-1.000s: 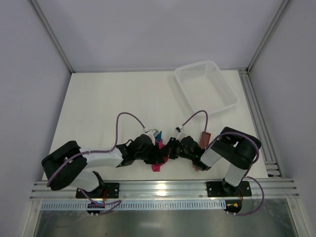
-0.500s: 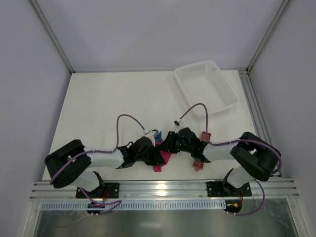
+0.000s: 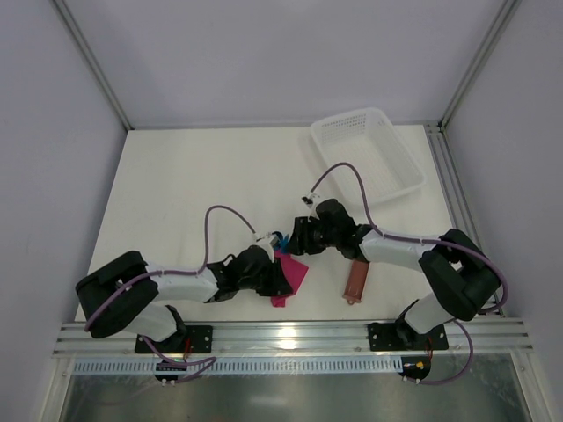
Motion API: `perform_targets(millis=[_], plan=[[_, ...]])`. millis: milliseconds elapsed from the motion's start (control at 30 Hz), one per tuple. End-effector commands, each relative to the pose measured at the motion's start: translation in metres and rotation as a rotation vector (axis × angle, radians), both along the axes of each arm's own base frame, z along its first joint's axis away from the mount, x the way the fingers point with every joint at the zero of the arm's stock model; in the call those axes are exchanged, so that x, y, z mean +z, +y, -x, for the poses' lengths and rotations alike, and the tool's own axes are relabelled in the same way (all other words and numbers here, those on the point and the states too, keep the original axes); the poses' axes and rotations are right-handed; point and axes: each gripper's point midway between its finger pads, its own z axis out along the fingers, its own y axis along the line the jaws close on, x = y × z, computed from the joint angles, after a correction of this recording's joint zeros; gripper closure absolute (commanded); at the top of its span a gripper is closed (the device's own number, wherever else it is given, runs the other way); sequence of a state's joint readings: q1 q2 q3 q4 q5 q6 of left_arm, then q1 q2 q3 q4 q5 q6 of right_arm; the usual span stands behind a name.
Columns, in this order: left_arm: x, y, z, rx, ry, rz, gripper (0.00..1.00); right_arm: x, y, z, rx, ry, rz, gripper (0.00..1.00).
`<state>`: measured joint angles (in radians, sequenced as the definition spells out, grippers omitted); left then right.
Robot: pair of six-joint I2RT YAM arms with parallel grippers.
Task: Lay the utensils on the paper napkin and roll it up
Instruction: Pick up the utensils from the center of the board.
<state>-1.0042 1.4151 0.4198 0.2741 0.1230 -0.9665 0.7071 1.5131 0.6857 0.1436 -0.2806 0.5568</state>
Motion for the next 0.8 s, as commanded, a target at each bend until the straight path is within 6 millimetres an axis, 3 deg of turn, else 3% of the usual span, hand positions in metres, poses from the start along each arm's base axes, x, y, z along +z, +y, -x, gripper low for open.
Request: perform_targets(millis=[0,267,500,767], plan=[[-0.016,0.017,0.008,0.010,0.018,-0.069,0.77,0.002,0.005,0.007,0.077,0.029,0.009,0.50],[-0.018,0.018,0.009,0.016,0.021,-0.061,0.77,-0.026,0.012,0.015,0.111,0.107,0.005,0.47],[-0.018,0.019,0.009,0.017,0.019,-0.059,0.78,-0.030,0.016,0.017,0.097,0.109,0.052,0.47],[-0.018,0.019,0.008,0.018,0.016,-0.057,0.78,-0.046,0.008,0.028,0.056,0.143,0.172,0.47]])
